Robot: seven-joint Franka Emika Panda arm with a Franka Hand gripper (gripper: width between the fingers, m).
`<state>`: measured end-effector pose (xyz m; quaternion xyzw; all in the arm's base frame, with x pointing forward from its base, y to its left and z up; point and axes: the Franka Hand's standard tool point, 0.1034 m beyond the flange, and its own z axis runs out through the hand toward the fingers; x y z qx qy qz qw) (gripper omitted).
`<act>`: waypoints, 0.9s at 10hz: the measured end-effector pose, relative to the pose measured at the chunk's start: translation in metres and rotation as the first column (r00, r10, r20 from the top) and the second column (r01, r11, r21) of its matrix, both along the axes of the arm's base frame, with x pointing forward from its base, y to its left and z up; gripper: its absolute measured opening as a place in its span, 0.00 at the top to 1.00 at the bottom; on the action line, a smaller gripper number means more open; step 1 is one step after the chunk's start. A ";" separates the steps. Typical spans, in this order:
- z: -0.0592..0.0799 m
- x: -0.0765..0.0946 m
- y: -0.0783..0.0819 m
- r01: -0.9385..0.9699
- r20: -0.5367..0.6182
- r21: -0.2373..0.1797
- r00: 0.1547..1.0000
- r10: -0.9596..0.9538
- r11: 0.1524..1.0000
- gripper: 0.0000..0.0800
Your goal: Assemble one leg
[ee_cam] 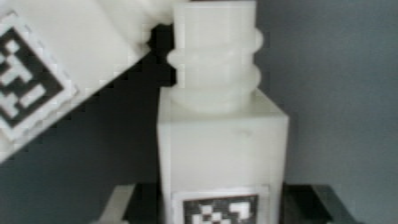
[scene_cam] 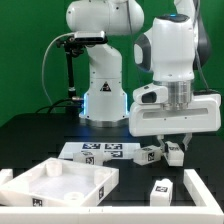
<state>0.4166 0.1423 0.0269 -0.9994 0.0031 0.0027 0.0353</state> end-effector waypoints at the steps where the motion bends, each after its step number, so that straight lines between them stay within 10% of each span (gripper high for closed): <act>1: -0.006 -0.013 -0.001 -0.009 0.009 -0.002 1.000 0.009 1.000 0.65; 9: -0.010 -0.023 0.008 -0.037 0.067 0.009 0.997 0.036 0.999 0.65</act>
Offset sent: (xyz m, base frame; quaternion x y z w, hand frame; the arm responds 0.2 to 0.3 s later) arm -0.0314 -0.0048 -0.0053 0.0146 0.0008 0.0111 0.9998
